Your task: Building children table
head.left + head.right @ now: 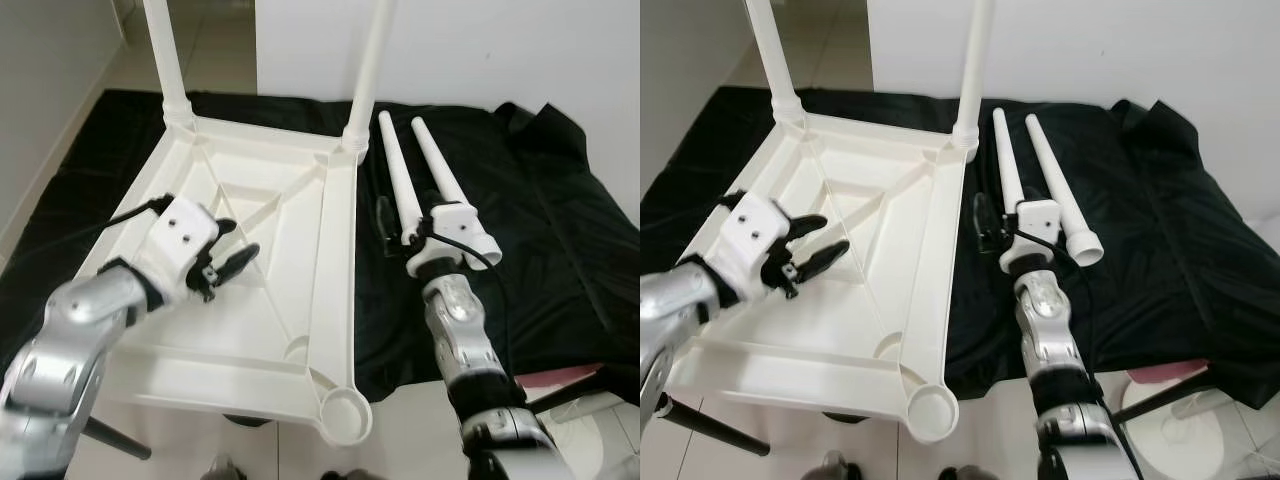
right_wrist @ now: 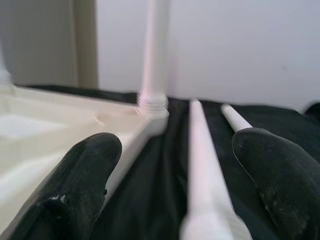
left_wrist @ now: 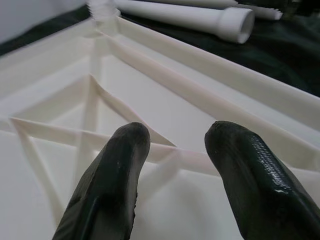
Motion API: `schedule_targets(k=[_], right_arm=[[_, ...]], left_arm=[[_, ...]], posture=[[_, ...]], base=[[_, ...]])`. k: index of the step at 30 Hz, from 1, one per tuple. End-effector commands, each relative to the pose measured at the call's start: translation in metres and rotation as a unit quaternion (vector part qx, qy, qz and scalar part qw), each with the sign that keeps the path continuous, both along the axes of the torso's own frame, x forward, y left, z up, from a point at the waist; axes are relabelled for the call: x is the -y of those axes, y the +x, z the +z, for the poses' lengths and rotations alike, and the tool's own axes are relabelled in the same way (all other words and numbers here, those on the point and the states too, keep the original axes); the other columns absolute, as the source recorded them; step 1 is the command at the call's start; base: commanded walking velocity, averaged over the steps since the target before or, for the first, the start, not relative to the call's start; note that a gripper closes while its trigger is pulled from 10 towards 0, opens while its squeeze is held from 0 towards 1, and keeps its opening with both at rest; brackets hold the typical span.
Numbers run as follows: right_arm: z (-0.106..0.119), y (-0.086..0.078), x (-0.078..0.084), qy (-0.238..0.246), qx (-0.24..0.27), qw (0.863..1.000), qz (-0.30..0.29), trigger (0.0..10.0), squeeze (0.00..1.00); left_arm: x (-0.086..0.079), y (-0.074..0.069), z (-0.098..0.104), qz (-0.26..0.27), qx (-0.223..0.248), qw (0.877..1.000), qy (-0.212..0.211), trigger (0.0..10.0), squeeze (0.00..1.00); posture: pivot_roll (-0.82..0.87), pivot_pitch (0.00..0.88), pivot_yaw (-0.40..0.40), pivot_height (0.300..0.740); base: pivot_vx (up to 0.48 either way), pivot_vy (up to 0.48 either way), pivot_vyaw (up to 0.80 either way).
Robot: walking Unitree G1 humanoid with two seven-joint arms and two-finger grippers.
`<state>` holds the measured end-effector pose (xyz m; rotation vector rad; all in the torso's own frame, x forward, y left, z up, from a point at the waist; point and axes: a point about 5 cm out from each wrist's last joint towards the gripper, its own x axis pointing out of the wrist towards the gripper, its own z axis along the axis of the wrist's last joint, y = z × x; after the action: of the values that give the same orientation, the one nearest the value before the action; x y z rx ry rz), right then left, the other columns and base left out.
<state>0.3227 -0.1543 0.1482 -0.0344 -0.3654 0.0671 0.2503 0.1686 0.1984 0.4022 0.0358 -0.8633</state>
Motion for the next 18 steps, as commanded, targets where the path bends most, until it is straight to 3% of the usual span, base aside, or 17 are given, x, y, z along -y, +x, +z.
schedule_targets(k=[1,7,11,12,18], right_arm=[[0.001,-0.004,0.005,0.006,0.006,1.0,-0.017,10.0,0.0],[-0.003,-0.012,0.007,0.008,-0.001,1.0,-0.026,10.0,0.0],[-0.005,-0.015,0.009,0.004,-0.007,1.0,-0.028,10.0,0.0],[-0.006,-0.018,0.011,-0.002,-0.01,1.0,-0.028,10.0,0.0],[-0.006,-0.02,0.014,-0.01,-0.013,0.999,-0.033,10.0,0.0]], left_arm=[[0.004,-0.008,0.0,-0.047,-0.015,0.999,0.003,10.0,0.0],[0.004,-0.015,-0.008,-0.067,-0.027,0.997,0.012,10.0,0.0],[0.004,-0.026,-0.012,-0.105,-0.047,0.993,0.01,10.0,0.0],[0.005,-0.034,-0.014,-0.136,-0.052,0.989,0.012,10.0,0.0],[0.005,-0.043,-0.019,-0.163,-0.053,0.985,0.026,10.0,0.0]], posture=[[0.1,0.102,-0.086,0.74],[0.09,0.104,-0.086,0.74],[0.08,0.102,-0.083,0.74],[0.07,0.102,-0.08,0.74],[0.07,0.102,-0.08,0.74]], base=[[0.0,0.0,0.0],[0.0,0.0,0.0],[0.0,0.0,0.0],[0.0,0.0,0.0],[0.0,0.0,0.0]])
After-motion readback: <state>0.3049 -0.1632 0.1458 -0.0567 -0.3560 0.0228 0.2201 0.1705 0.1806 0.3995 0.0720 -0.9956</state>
